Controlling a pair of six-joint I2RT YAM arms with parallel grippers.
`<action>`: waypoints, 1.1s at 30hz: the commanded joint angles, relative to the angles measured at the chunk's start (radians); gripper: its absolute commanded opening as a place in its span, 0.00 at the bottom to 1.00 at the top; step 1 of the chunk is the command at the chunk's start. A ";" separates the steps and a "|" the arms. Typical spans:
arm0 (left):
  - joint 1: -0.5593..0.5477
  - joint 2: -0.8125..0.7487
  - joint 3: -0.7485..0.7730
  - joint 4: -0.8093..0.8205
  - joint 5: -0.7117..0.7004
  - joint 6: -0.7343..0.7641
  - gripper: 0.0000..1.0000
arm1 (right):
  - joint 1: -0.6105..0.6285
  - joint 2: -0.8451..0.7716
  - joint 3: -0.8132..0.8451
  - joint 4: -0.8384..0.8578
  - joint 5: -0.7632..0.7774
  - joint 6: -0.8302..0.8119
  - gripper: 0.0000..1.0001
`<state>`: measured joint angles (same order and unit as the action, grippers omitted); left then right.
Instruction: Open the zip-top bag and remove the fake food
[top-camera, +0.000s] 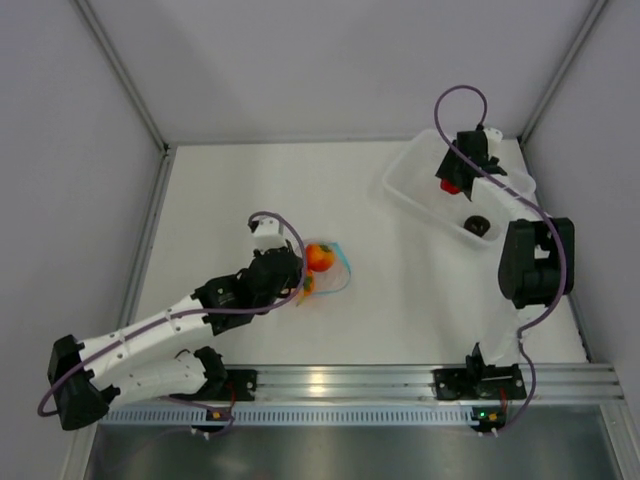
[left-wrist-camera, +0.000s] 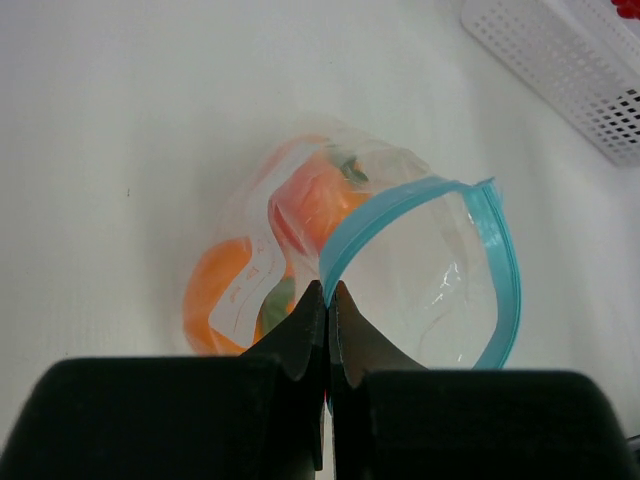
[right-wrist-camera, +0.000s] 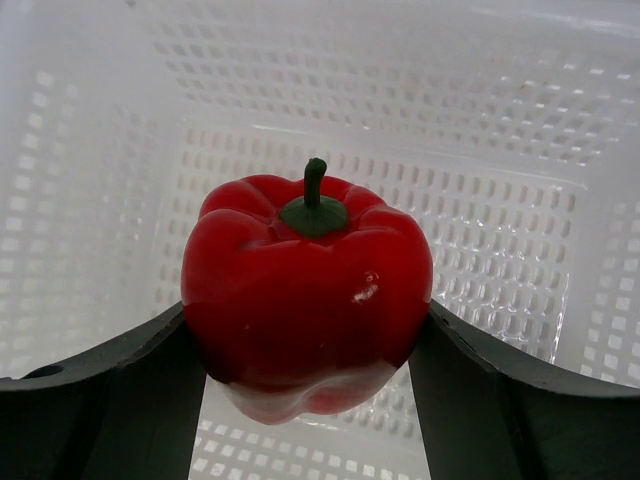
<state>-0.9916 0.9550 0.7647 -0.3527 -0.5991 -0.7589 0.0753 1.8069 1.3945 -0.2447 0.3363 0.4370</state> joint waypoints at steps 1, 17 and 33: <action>0.011 0.033 0.065 0.001 0.019 0.035 0.00 | -0.009 0.060 0.046 0.004 0.007 -0.035 0.37; 0.011 0.231 0.116 0.127 0.154 -0.026 0.00 | -0.011 -0.027 0.139 -0.165 -0.082 -0.057 0.87; 0.013 0.257 0.107 0.245 0.137 -0.146 0.00 | 0.234 -0.723 -0.395 0.028 -0.359 0.110 0.65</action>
<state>-0.9825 1.2350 0.8539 -0.2085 -0.4427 -0.8459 0.2287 1.2125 1.0973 -0.3344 0.0902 0.4561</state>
